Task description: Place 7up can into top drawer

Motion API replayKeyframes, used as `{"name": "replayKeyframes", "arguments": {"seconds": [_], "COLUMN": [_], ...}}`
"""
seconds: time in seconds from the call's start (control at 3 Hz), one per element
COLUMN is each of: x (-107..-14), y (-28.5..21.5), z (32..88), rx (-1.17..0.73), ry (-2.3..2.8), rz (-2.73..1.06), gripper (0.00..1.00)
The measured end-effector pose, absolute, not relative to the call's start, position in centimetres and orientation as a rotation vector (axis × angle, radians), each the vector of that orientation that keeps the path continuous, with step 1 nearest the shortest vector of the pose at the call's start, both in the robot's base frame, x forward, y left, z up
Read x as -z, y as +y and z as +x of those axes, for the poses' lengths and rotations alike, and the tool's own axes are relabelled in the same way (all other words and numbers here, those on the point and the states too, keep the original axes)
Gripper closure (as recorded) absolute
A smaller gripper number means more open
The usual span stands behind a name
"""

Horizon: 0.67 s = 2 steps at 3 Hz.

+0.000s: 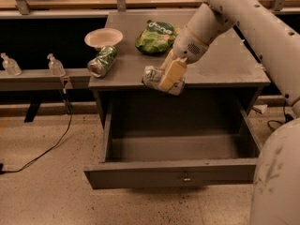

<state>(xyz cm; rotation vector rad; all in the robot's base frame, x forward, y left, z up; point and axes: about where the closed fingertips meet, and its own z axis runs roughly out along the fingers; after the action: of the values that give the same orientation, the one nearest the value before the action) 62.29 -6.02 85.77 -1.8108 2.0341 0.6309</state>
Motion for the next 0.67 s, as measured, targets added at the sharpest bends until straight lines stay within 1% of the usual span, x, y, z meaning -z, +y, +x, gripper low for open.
{"name": "replayKeyframes", "arguments": {"seconds": [0.33, 0.67], "x": [-87.6, -89.9], "y": [-5.0, -5.3], "z": [59.4, 55.6], "rx": [-0.47, -0.227], "ry": [1.866, 1.743], "rz": [-1.927, -1.977], "gripper": [1.0, 1.0]}}
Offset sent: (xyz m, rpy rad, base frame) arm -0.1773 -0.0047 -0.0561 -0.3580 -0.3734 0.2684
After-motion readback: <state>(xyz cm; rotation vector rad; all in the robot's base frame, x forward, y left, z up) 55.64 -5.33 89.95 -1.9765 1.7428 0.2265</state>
